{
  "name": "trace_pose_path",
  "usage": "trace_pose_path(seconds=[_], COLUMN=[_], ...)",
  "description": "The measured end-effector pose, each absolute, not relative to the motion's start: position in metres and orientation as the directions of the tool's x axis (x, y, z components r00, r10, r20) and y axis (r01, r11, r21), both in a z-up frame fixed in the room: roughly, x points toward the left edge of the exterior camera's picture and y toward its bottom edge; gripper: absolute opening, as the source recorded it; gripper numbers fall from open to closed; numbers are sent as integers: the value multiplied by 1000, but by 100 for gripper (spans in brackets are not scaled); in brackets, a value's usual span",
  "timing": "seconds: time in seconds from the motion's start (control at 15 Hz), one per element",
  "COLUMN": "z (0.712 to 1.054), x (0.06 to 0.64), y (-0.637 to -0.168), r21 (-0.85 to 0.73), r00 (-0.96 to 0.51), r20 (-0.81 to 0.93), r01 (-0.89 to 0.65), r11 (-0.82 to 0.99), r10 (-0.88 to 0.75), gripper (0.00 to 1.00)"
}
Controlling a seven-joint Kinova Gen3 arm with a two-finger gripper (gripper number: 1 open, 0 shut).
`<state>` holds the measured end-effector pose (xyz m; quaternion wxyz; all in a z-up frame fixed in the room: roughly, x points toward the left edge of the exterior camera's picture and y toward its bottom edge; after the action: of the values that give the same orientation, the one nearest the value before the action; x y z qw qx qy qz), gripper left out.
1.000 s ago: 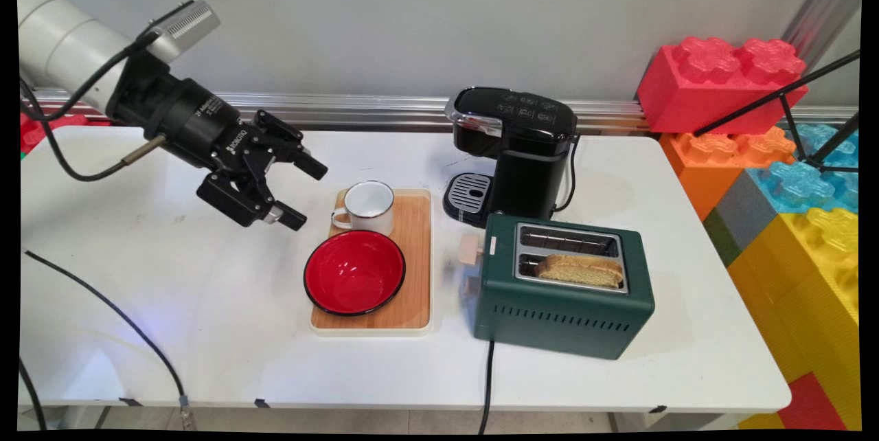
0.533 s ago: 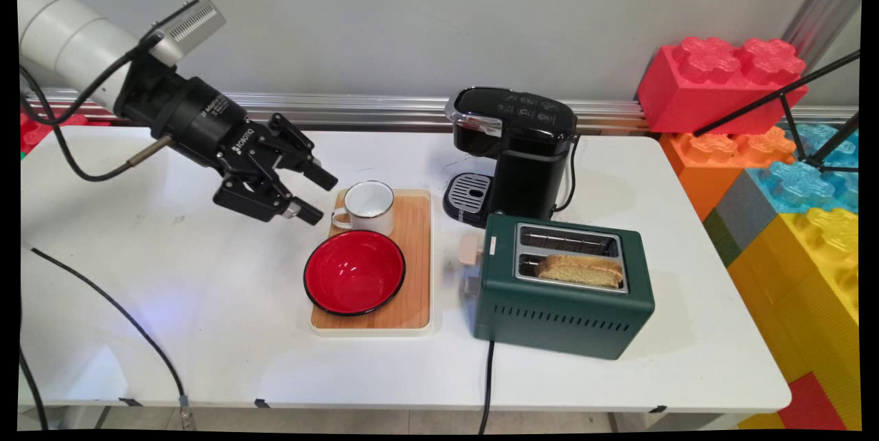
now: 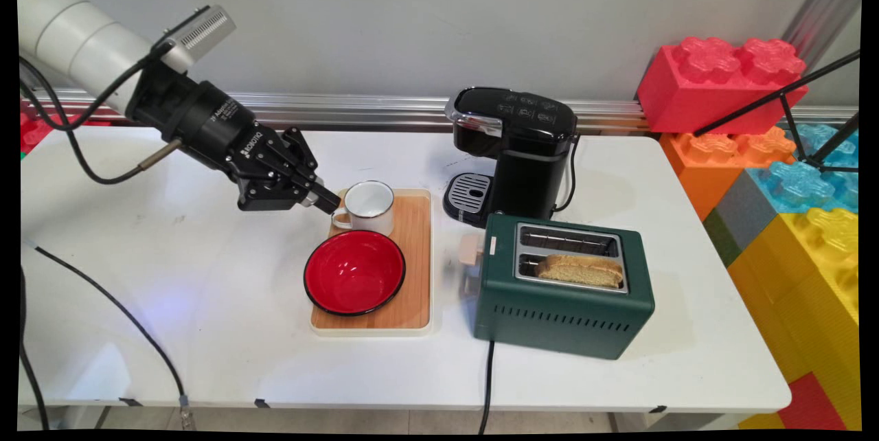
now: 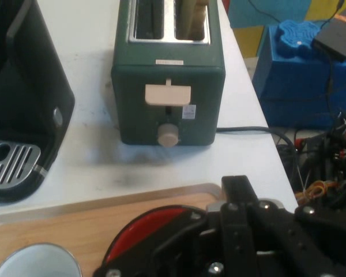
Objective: Press the toaster switch
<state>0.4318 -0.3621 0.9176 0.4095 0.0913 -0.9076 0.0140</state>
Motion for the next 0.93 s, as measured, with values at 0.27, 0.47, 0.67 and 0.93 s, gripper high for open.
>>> trace_pose_path(seconds=[0.27, 0.47, 0.67, 0.93], z=[913, 905, 894, 881], x=[418, 400, 378, 356], y=[-367, -372, -378, -386], r21=[52, 51, 49, 46], r00=[-639, -627, -615, -604], r20=[754, 764, 774, 781], r01=[-175, -174, -181, -196], r11=[983, 983, 982, 980], r10=[-154, -150, -152, -157], gripper=[0, 0, 0, 0])
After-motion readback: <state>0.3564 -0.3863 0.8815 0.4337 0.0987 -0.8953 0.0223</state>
